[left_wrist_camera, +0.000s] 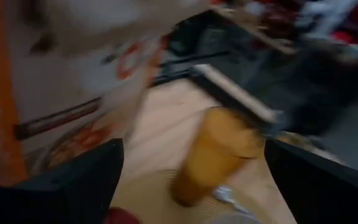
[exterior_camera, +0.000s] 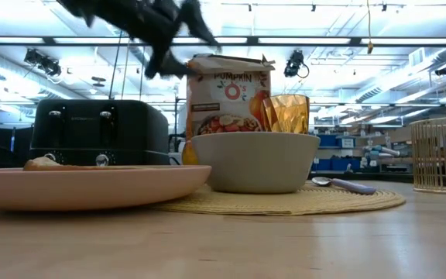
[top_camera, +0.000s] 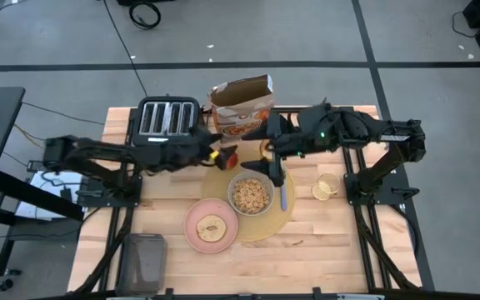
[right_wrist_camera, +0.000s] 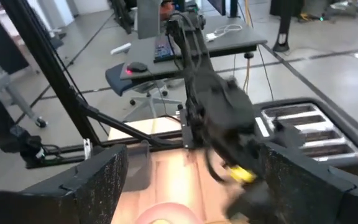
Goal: Arrange a breakfast setting
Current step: Return to Home Position
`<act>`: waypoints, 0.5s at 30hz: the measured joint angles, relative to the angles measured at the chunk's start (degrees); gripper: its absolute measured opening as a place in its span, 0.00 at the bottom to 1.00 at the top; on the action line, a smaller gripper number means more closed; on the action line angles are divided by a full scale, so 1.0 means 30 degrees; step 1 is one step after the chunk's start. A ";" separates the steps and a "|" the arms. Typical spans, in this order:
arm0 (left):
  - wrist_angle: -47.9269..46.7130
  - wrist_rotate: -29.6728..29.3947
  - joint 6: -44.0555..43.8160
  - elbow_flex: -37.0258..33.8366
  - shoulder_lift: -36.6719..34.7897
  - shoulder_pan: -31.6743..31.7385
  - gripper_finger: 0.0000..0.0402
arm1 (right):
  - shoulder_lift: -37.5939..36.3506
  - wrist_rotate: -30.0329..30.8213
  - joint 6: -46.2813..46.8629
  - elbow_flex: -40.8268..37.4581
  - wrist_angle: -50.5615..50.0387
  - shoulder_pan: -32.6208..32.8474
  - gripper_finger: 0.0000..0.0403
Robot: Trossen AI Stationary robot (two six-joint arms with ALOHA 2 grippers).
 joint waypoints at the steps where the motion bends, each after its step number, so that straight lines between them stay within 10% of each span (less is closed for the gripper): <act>1: -0.0172 0.0853 0.0363 -0.0013 -0.0716 0.0000 0.98 | 0.0003 -0.0507 -0.0441 0.0000 0.0032 -0.0279 0.88; 8: -0.0465 0.3360 0.3555 -0.0016 -0.4334 -0.0641 0.98 | -0.0362 -0.4525 -0.3114 -0.1516 0.1581 -0.1881 0.62; 15: 0.0927 0.3384 0.2845 -0.0013 -0.5836 -0.0774 0.97 | -0.3332 -0.7023 -0.3223 -0.9207 0.8256 -0.3337 0.25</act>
